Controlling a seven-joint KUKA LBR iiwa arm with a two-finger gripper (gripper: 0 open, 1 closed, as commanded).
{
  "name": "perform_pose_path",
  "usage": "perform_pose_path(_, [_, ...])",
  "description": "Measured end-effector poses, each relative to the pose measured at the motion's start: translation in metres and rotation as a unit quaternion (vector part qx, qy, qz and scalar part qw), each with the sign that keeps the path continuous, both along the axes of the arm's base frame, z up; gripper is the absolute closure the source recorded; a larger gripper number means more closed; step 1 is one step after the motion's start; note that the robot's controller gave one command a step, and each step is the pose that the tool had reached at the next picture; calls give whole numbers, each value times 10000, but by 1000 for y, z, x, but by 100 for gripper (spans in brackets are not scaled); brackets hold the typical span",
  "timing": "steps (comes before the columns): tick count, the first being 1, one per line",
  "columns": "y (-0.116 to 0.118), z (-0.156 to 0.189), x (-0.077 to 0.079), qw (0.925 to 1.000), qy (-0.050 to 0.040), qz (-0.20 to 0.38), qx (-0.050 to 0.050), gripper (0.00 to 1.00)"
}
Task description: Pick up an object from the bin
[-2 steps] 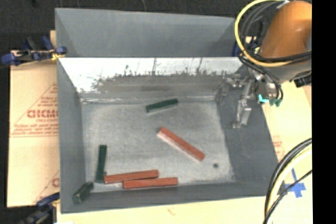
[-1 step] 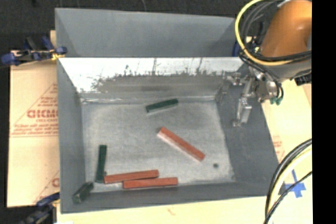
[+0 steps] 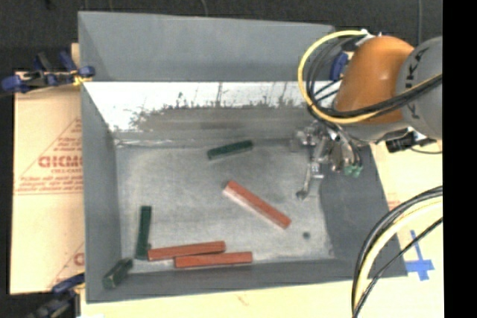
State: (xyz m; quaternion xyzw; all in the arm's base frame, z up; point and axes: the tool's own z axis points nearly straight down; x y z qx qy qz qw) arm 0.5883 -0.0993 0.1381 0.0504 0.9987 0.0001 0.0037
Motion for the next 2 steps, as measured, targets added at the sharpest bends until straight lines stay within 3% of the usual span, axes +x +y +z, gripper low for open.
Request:
perform_pose_path(1, [33,-2,-11,10000,50,-79,10,0])
perform_pose_path(2, [51,6,-17,9939,11,-1103,9,0])
